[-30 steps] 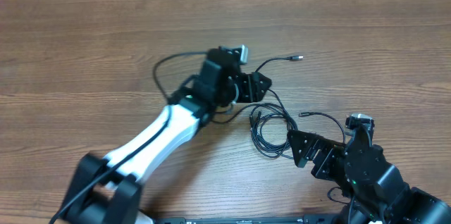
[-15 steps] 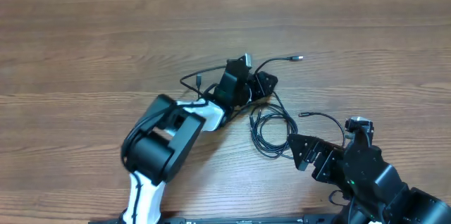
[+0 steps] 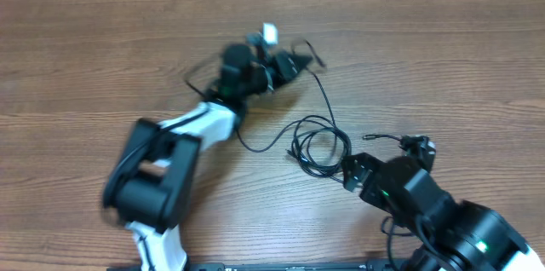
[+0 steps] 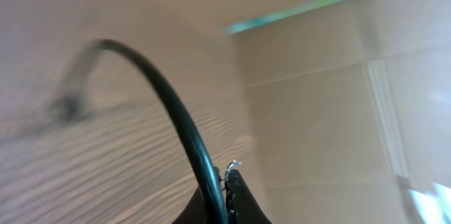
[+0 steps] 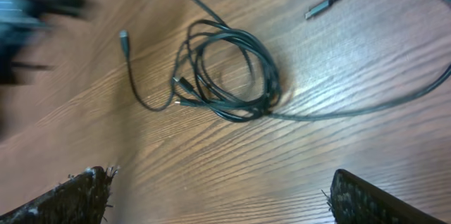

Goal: Untangle cables

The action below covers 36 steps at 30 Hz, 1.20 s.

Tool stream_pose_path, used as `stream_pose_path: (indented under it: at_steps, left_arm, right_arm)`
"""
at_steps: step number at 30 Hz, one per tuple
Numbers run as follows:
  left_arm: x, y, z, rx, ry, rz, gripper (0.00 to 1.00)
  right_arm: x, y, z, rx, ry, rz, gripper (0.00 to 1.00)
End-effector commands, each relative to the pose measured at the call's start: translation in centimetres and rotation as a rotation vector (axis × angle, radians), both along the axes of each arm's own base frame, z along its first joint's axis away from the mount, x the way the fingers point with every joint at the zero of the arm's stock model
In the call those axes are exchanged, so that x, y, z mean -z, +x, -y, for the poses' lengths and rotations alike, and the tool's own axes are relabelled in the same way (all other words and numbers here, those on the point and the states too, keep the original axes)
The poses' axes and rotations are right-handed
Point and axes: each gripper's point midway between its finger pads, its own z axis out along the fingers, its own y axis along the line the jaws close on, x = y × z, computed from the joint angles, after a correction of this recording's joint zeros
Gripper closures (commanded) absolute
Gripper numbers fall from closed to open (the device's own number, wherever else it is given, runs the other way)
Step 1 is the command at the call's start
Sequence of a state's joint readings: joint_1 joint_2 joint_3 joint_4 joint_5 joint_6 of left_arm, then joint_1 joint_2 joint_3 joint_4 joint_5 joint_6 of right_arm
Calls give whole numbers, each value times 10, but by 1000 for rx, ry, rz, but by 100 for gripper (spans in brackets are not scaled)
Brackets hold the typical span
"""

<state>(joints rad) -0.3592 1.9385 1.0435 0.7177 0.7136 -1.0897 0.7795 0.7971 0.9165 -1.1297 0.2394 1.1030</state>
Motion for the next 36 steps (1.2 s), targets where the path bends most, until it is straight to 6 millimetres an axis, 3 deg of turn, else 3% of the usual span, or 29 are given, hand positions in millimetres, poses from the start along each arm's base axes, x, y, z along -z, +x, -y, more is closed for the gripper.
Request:
stream_pose_path:
  at_steps: [1,6,10,14,18,21,24,28,29,30,32,34,36]
  left_arm:
    - [-102,-36,1,166,-74,221,96]
    - [-190,-76,-14,161,-109,412,96]
    - [-231,-100,-27,124,-106,513,96]
    - [-258,-118,-40,69,-96,572,96]
    - [-283,-131,-51,17,-110,638,96]
    - [-296,-140,-55,4,-122,668,96]
    - [-306,-148,-56,15,-133,688,96]
    - [-313,-157,-55,51,-139,708,96]
    - [-314,-159,-55,60,-142,708,96]
    - [-315,-160,-55,65,-143,710,96]
    - [-317,-163,-55,69,-145,718,96]
    - [-320,-166,-57,66,-147,730,96]
    - [-324,-166,-63,49,-142,743,96]
  right_arm:
    - [7,9,-12,101,58,-64,2]
    - [13,18,-44,79,149,-121,4]
    - [11,19,-51,91,196,-131,3]
    - [0,31,-59,57,216,-57,0]
    - [-17,48,-79,-191,131,122,0]
    - [-13,57,-90,-388,-29,225,0]
    - [5,80,-73,-346,-227,250,0]
    - [9,110,-56,-207,-378,314,0]
    - [7,117,-57,-193,-393,338,4]
    - [5,122,-60,-199,-405,361,14]
    - [3,134,-72,-246,-428,412,47]
    - [5,140,-79,-275,-452,432,66]
    - [11,147,-80,-299,-490,435,93]
